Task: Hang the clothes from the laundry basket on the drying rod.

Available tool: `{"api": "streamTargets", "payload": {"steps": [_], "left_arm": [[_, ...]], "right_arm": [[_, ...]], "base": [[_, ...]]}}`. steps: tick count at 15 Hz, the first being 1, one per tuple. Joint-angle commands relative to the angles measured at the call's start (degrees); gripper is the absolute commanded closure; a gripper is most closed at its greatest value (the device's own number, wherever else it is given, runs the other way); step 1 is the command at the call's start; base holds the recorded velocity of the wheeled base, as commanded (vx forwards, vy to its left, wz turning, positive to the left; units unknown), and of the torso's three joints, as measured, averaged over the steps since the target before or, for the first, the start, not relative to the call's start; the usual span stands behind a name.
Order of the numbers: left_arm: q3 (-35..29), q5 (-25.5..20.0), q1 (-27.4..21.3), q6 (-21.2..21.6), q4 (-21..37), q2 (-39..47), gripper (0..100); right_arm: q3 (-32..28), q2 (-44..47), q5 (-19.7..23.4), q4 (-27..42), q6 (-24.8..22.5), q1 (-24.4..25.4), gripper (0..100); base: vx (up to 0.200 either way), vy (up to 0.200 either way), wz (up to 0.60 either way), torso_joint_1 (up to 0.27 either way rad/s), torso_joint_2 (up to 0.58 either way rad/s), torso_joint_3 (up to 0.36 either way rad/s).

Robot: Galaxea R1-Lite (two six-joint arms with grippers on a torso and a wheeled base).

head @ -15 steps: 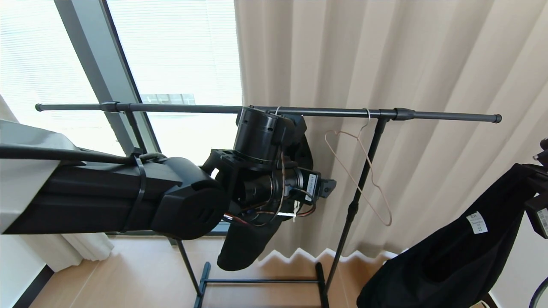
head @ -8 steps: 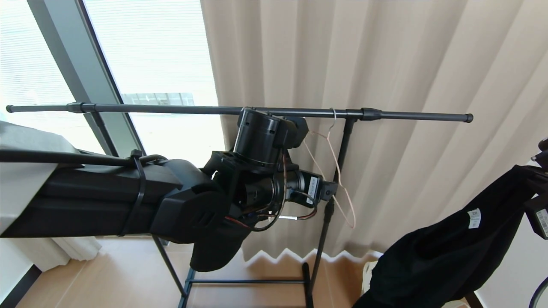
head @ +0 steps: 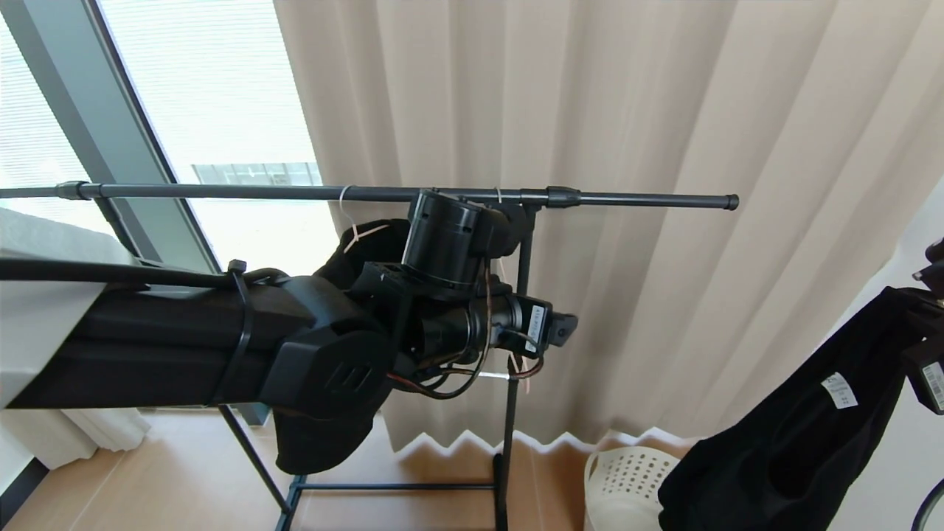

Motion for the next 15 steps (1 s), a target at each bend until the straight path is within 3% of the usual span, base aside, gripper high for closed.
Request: {"api": "streamTargets", "payload": {"steps": [1, 6, 15], "left_arm": [[0.3, 1.6, 0.3, 0.0, -0.1, 0.0, 0], [-2.2, 13.0, 2.0, -0.4, -0.3, 3.7, 0], [-10.8, 12.3, 6.0, -0.4, -0.2, 13.2, 0]], "right_arm": [[0.0, 0.0, 0.0, 0.0, 0.0, 0.0, 100], [0.2, 0.1, 0.0, 0.0, 0.0, 0.0, 100], [0.4, -0.1, 0.0, 0.0, 0.0, 0.0, 100]], "base": [[0.000, 0.000, 0.00, 0.000, 0.00, 0.000], [0.000, 0.000, 0.00, 0.000, 0.00, 0.000], [0.000, 0.000, 0.00, 0.000, 0.00, 0.000]]}}
